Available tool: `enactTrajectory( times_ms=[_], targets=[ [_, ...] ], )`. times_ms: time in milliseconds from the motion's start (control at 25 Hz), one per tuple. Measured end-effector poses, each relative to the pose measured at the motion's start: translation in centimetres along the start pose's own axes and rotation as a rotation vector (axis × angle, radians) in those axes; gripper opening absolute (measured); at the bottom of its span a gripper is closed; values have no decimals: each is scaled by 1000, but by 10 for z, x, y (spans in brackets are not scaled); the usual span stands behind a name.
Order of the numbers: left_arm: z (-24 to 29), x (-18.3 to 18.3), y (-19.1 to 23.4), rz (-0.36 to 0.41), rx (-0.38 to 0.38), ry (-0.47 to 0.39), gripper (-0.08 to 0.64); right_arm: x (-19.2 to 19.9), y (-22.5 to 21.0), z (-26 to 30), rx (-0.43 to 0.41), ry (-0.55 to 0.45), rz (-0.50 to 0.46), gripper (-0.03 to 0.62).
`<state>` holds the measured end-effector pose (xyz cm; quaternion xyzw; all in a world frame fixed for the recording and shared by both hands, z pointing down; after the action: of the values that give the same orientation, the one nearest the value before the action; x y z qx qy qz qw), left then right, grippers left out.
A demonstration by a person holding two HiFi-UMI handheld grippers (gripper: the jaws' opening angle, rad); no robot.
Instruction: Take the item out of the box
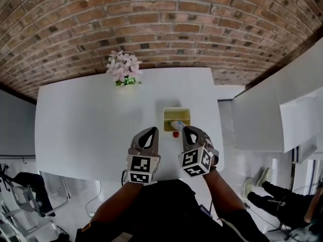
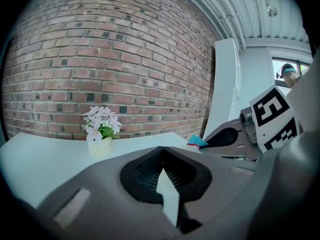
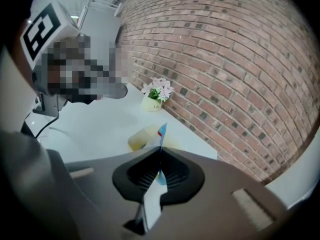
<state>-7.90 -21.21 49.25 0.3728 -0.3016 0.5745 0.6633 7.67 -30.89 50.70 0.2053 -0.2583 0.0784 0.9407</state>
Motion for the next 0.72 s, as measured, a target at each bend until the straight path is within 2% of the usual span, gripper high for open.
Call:
enactTrajectory(
  times_ms=[440,560,720],
  targets=[
    [-26,-10,-3,60,73,-36,5,-15,9,-61,98,-115,269,3],
    [-37,-8,0,66,100,-45,5,-17,19,-76,128,-133,321,3],
    [-53,-2,5,78,127,-55,5,-24,35,-93,159,-157,342,3]
  ],
)
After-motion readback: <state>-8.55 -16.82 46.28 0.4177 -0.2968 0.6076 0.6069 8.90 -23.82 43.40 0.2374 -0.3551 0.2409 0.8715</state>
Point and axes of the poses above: the fingertips, and each gripper's own axes: z forward along the fingers, y to its left, x out of its underside, the point moved 10 cm from there along -z, backward along the fingers, and after that the axes turned 9 degrees about y, right-handed, at the moved point
